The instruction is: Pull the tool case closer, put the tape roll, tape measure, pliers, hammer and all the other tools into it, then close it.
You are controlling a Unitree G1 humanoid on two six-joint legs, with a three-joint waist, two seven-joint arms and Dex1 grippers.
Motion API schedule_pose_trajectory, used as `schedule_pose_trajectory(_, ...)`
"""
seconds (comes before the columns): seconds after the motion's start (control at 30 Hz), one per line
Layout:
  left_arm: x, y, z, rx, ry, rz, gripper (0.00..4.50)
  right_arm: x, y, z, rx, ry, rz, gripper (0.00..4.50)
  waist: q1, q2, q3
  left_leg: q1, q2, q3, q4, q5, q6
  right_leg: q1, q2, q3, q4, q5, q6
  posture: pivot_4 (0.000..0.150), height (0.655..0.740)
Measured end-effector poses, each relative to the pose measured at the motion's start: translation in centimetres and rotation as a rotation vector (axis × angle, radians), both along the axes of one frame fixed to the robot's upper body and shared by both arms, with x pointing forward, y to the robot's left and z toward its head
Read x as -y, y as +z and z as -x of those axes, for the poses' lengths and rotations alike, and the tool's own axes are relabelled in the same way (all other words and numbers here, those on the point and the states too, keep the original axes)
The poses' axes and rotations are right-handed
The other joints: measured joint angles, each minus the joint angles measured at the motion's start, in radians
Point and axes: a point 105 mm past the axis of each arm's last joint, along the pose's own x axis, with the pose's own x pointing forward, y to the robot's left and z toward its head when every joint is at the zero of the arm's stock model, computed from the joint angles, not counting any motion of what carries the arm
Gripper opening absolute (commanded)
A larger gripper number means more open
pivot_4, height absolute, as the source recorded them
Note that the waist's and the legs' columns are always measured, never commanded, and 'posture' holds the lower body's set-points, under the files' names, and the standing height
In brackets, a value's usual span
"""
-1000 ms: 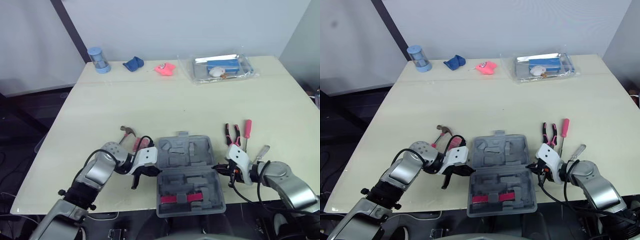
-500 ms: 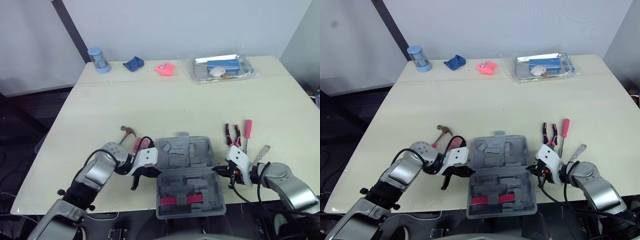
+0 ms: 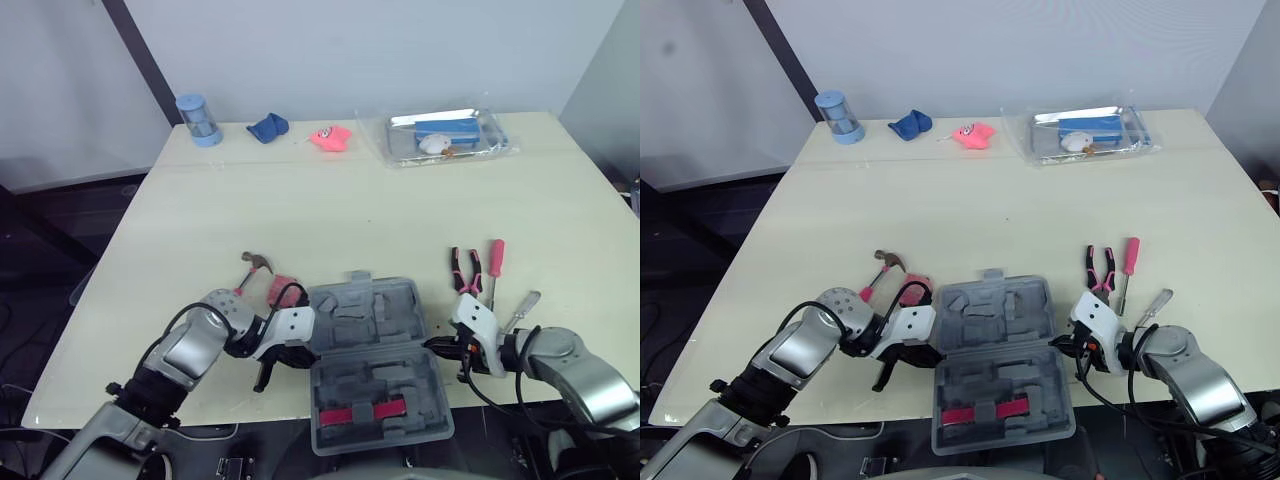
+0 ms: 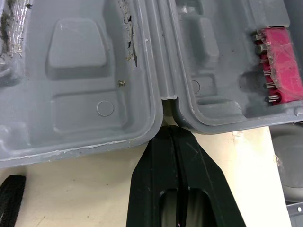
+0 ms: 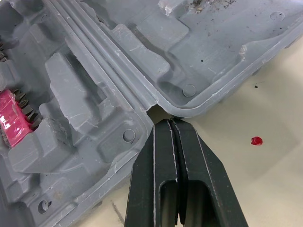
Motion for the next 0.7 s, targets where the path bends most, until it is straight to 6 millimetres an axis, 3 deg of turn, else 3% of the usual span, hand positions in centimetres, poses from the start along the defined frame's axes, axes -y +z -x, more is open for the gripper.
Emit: schedule_pose_trajectory(0.7, 0.70, -0.08, -0.23, 0.025, -0.017, 0.008, 0.01, 0.49, -0.25, 0.85, -0.056, -0.008, 0.010, 0.01, 0.011, 0.000, 0.000, 0.000, 0.000, 0.000, 0.000, 0.000, 0.000, 0.001, 0.000, 0.000, 0.000, 0.000, 0.000, 0.150, 0.7400)
